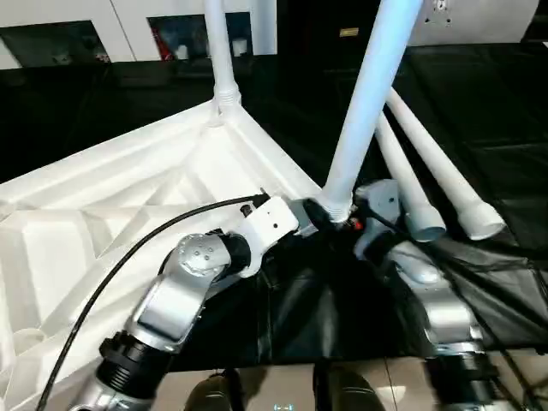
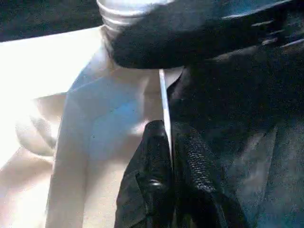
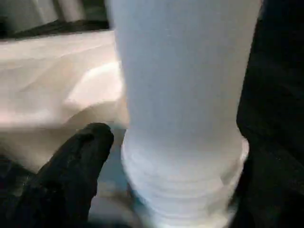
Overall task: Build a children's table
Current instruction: Rotate leg to tighten
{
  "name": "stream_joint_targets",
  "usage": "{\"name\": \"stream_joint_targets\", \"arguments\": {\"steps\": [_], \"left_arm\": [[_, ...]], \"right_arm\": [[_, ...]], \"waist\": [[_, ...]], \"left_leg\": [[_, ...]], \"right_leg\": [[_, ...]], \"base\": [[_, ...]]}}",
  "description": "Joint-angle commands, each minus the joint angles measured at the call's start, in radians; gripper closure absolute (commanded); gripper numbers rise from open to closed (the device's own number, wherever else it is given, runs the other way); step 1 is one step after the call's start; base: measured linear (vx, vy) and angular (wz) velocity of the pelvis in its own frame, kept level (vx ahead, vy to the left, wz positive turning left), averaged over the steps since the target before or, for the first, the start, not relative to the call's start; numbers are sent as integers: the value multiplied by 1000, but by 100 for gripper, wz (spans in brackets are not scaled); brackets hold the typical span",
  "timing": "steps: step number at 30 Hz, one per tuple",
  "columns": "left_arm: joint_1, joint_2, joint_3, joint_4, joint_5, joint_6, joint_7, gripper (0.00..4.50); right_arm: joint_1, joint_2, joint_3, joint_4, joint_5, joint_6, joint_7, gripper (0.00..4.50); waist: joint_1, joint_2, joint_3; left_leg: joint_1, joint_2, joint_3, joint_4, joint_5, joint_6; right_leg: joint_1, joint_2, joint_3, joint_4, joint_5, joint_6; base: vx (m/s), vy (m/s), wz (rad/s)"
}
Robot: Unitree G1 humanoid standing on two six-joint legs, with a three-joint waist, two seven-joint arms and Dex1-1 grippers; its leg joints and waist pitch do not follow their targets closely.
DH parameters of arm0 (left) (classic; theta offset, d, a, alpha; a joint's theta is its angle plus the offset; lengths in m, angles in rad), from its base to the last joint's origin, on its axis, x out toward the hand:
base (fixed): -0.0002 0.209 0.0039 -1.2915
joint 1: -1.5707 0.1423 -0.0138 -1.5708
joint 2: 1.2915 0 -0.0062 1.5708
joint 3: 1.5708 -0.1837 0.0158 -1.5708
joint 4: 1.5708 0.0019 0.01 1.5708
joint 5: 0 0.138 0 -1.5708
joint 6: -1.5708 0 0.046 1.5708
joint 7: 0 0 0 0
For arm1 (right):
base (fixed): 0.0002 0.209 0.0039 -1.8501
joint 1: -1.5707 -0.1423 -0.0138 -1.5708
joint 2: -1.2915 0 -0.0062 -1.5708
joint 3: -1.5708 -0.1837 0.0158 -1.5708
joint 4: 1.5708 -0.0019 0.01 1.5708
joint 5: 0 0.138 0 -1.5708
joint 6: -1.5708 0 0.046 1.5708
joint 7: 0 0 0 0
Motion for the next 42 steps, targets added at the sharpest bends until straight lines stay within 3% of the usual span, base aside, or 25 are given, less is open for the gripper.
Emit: {"name": "stream_joint_targets", "arguments": {"steps": [1, 5, 8, 11, 14, 15, 17, 21, 25, 26, 27, 36, 42], "left_arm": [[0, 32, 6, 55, -1, -52, -33, 450], [-11, 115, -9, 100, -27, -177, -180, 450], [-15, 139, -19, 114, -30, -215, -217, 450], [-29, 199, -49, 156, -64, -312, -335, 450], [-51, 217, -55, 196, -72, -364, -391, 450], [-59, 219, -58, 212, -67, -381, -396, 450], [-73, 225, -67, 234, -60, -407, -415, 450], [-102, 236, -84, 269, -60, -457, -460, 450], [-115, 235, -87, 288, -59, -479, -476, 450], [-117, 234, -87, 293, -59, -483, -478, 450], [-122, 232, -88, 301, -59, -490, -480, 450], [-128, 235, -89, 326, -57, -513, -493, 450], [-116, 233, -85, 313, -63, -481, -468, 450]], "right_arm": [[19, -24, 12, -29, 30, -7, 90, 6], [8, -128, -2, -35, 60, -5, 235, 6], [-1, -153, -4, -35, 77, 9, 279, 6], [-30, -218, 24, -24, 79, -19, 364, 6], [-57, -242, 44, 3, 70, -43, 421, 6], [-62, -247, 50, 8, 70, -47, 440, 6], [-70, -254, 62, 15, 77, -48, 479, 6], [-99, -265, 91, 30, 93, -39, 543, 33], [-115, -266, 106, 46, 91, -41, 567, 65], [-118, -264, 108, 51, 90, -43, 570, 81], [-122, -261, 108, 57, 88, -47, 575, 86], [-132, -259, 117, 69, 99, -41, 604, 167], [-101, -249, 129, 37, 110, 4, 596, 181]], "waist": [[3, -13, -70], [10, -16, -78], [11, -15, -81], [14, -16, -90], [18, -12, -90], [19, -18, -96], [23, -14, -93], [34, -18, -94], [39, -15, -94], [38, -23, -97], [40, -18, -98], [43, -23, -104], [45, -23, -104]], "left_leg": [[7, 54, -23, -65, -261, 98], [1, 54, -26, -60, -212, 115], [5, 57, -21, -55, -185, 128], [3, 55, -21, -51, -140, 146], [4, 58, -19, -47, -116, 162], [3, 60, -19, -46, -104, 165], [5, 62, -19, -46, -112, 166], [4, 63, -18, -46, -124, 155], [8, 66, -17, -46, -134, 134], [7, 66, -17, -46, -129, 136], [6, 66, -18, -45, -125, 137], [3, 65, -17, -41, -109, 141], [3, 65, -17, -41, -110, 140]], "right_leg": [[47, -69, 54, -74, -373, -172], [52, -72, 52, -69, -373, -178], [48, -70, 55, -60, -311, -213], [54, -68, 53, -48, -240, -235], [54, -67, 52, -42, -181, -265], [57, -68, 52, -36, -161, -272], [55, -68, 52, -37, -171, -278], [56, -71, 52, -38, -208, -271], [53, -70, 54, -39, -227, -268], [54, -69, 53, -38, -219, -269], [54, -70, 53, -36, -212, -271], [58, -71, 52, -31, -184, -277], [57, -70, 52, -31, -185, -278]], "base": [[0, 0, 0], [0, 0, 0], [0, 0, 0], [0, 0, 0], [0, 0, 0], [0, 0, 0], [0, 0, 0], [0, 0, 0], [0, 0, 0], [0, 0, 0], [0, 0, 0], [0, 0, 0], [0, 0, 0]]}}
